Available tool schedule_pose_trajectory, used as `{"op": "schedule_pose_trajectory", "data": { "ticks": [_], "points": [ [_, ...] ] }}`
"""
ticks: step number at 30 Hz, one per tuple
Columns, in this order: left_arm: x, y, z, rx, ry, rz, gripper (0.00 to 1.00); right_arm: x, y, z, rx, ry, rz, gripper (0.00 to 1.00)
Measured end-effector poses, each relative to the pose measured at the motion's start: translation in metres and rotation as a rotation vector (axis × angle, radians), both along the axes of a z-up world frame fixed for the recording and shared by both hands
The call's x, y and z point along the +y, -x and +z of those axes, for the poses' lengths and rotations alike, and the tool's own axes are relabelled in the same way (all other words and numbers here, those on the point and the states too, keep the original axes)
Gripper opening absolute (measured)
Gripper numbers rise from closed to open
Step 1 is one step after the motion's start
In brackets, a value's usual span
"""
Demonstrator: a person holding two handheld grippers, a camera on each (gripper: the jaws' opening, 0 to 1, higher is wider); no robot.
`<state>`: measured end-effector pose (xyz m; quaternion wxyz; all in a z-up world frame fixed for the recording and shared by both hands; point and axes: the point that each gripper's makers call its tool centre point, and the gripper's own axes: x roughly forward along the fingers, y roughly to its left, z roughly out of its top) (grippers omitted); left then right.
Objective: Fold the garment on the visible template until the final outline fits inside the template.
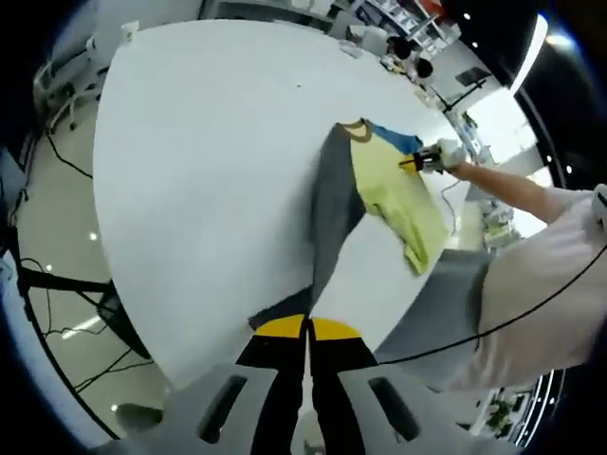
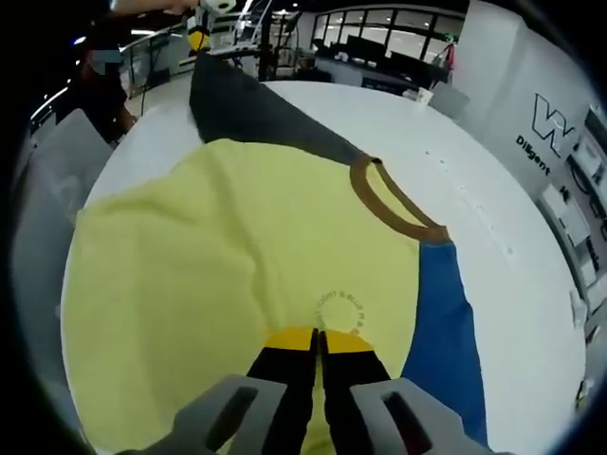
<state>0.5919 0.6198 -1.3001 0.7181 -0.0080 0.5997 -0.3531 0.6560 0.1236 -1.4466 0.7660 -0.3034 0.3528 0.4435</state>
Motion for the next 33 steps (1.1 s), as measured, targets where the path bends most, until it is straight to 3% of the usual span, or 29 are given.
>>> {"op": "schedule_pose_trajectory", "data": {
  "ticks": [4,6,8,12,15,17,21,24,26,30,33],
  "points": [
    [0.013,-0.001,-0.027,0.038,-0.096,0.02,0.0,0.0,0.0,0.001,0.0,-0.01,-0.011,0.0],
    [0.017,-0.013,-0.043,0.008,-0.143,0.068,0.0,0.0,0.0,0.001,0.001,-0.01,-0.014,0.0],
    [0.014,-0.015,-0.058,0.023,-0.156,0.097,0.01,0.0,0.0,0.001,0.003,-0.008,-0.017,0.0],
    [0.028,-0.014,-0.083,0.051,-0.263,0.191,0.01,-0.001,0.0,0.002,0.011,0.003,-0.021,0.0],
    [0.045,-0.012,-0.089,0.018,-0.362,0.181,0.02,-0.007,-0.004,0.008,0.004,-0.009,-0.036,0.07],
    [0.043,-0.01,-0.088,-0.001,-0.363,0.17,0.02,-0.017,-0.013,0.013,-0.008,-0.031,-0.091,0.06],
    [0.034,-0.016,-0.082,-0.071,-0.336,0.17,0.06,-0.052,-0.035,0.02,-0.034,-0.056,-0.244,0.1],
    [0.027,-0.015,-0.084,-0.087,-0.308,0.197,0.2,-0.095,-0.053,0.023,-0.045,-0.065,-0.391,0.12],
    [0.024,-0.011,-0.086,-0.086,-0.298,0.207,0.22,-0.114,-0.056,0.026,-0.045,-0.077,-0.458,0.13],
    [0.021,-0.008,-0.089,-0.112,-0.287,0.226,0.23,-0.167,-0.066,0.04,-0.102,-0.117,-0.601,0.16],
    [0.017,-0.007,-0.09,-0.142,-0.281,0.253,0.27,-0.203,-0.06,0.04,-0.099,-0.084,-0.673,0.17]
  ]
}}
